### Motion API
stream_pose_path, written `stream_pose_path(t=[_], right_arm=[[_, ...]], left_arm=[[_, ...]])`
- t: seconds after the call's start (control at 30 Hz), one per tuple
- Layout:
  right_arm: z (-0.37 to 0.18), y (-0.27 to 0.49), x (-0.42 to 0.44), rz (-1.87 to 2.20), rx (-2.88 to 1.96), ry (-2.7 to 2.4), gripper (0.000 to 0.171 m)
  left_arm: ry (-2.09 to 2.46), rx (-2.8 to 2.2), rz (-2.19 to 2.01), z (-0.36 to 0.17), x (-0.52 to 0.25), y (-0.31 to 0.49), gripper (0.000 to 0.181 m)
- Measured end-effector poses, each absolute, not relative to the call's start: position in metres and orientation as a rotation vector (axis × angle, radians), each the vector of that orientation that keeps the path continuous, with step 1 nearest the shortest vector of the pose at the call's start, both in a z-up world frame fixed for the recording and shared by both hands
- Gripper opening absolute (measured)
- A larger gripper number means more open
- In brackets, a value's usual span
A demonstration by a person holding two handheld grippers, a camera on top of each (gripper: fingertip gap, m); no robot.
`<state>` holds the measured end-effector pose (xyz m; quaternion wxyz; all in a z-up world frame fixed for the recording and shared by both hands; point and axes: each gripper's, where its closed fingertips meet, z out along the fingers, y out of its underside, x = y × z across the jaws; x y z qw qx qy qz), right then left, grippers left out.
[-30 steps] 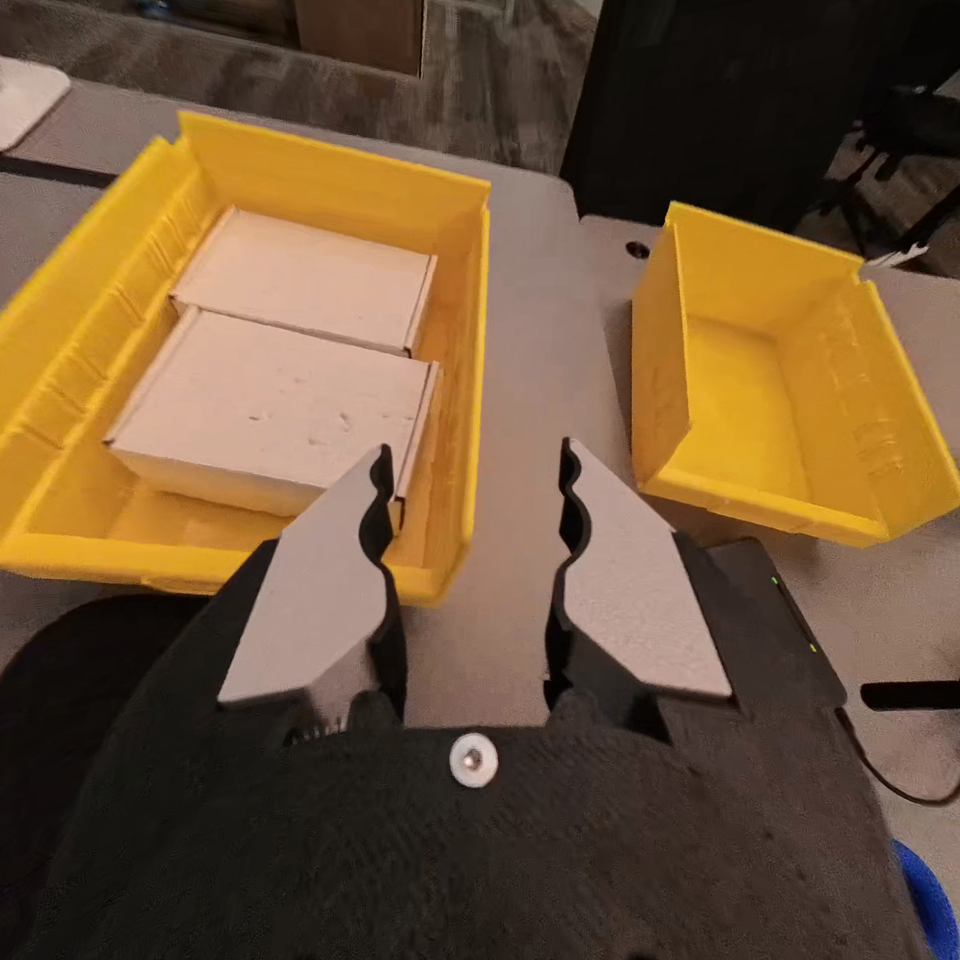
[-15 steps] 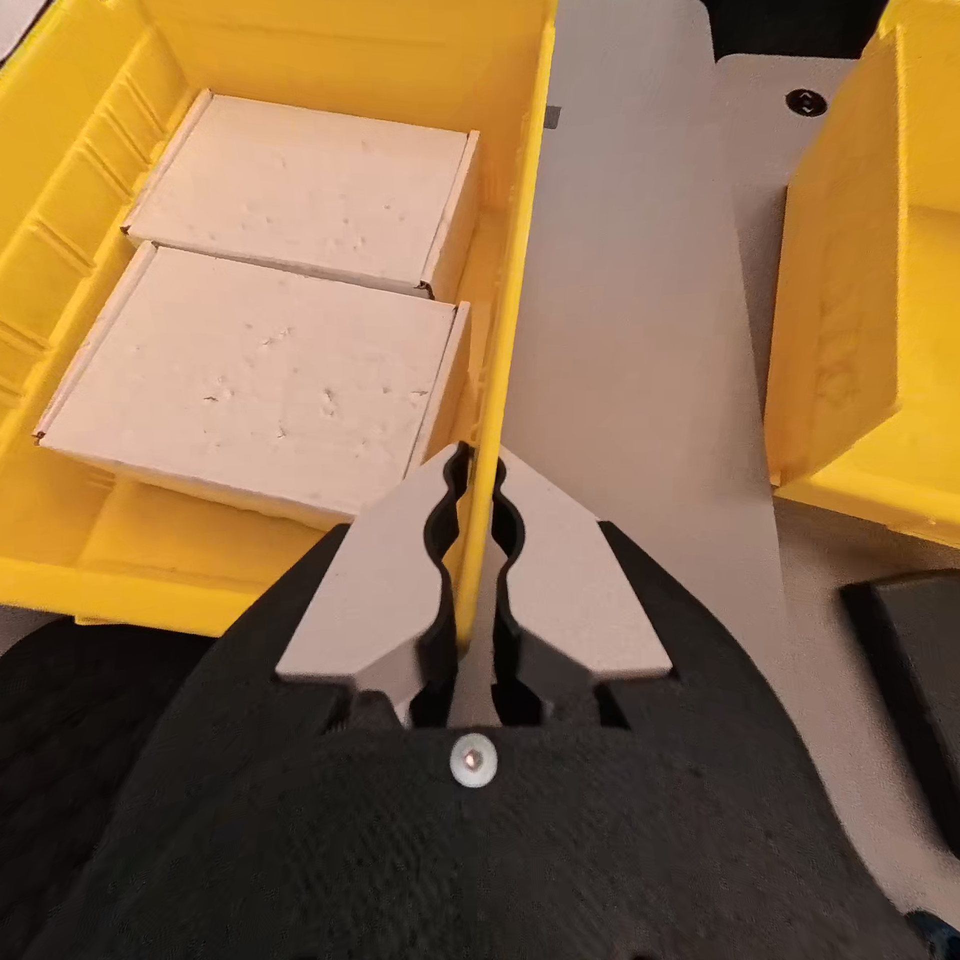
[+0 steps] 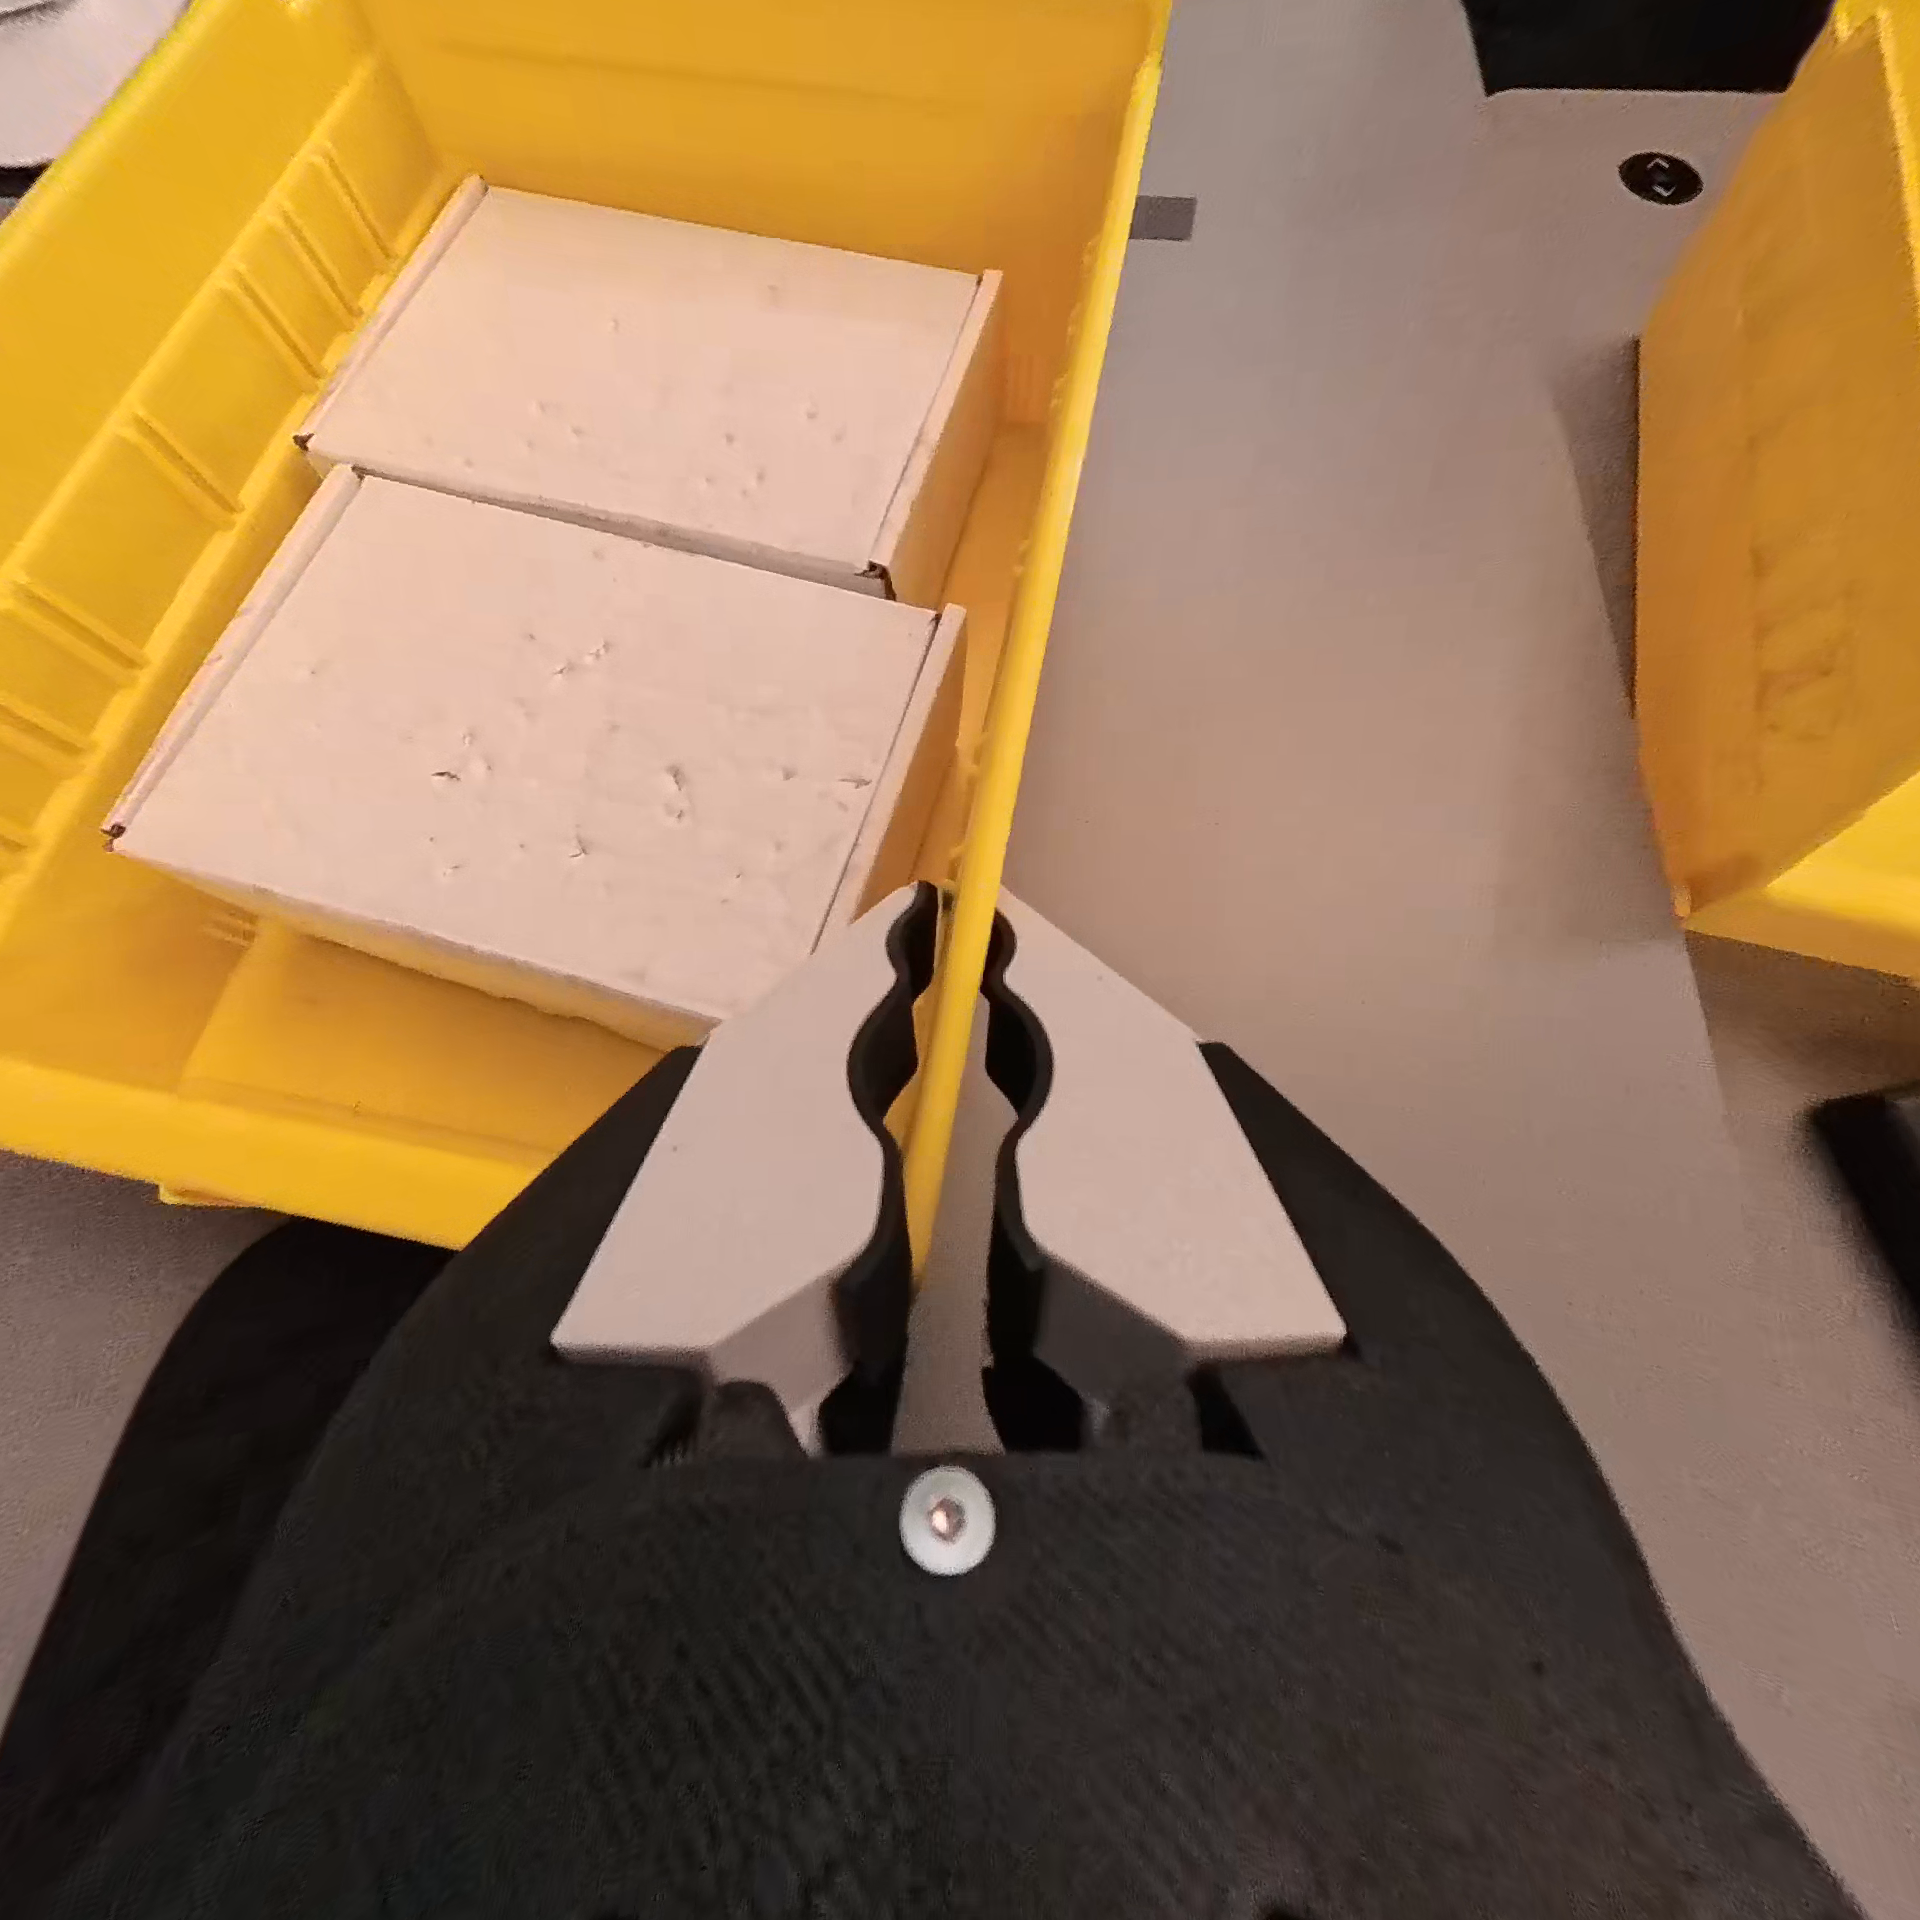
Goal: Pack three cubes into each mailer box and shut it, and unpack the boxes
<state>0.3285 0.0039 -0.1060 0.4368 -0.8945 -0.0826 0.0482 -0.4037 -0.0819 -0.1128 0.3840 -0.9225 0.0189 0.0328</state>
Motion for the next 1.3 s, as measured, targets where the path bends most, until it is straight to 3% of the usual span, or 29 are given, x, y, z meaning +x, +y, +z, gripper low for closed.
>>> stream_pose_path(t=[0.8,0.87,0.93,1.0,1.03,1.07,1.17,1.3], right_arm=[[-0.107,0.013,0.256,0.223,-2.255,-0.346,0.006],[-0.093,0.015,0.266,0.134,-2.236,-0.238,0.029],[-0.045,0.003,0.276,-0.075,-2.076,-0.157,0.044],[0.022,-0.022,0.235,-0.061,-1.814,-0.164,0.039],[0.055,-0.036,0.186,0.1,-1.679,-0.222,0.027],[0.072,-0.047,0.129,0.291,-1.636,-0.316,0.03],[0.045,-0.033,0.01,0.505,-1.914,-0.52,0.039],[-0.02,0.022,-0.05,0.528,-2.309,-0.554,0.051]], left_arm=[[0.358,-2.333,-0.021,-0.117,-0.215,-0.07,0.024],[0.37,-2.338,-0.035,-0.117,-0.212,-0.072,0.025],[0.372,-2.342,-0.059,-0.117,-0.211,-0.076,0.023],[0.347,-2.347,-0.113,-0.117,-0.212,-0.082,0.022],[0.3,-2.339,-0.144,-0.114,-0.216,-0.084,0.034],[0.238,-2.313,-0.184,-0.107,-0.221,-0.085,0.05],[0.087,-2.156,-0.351,-0.066,-0.23,-0.092,0.048],[0.132,-2.089,-0.261,-0.028,-0.244,-0.118,0.052]])
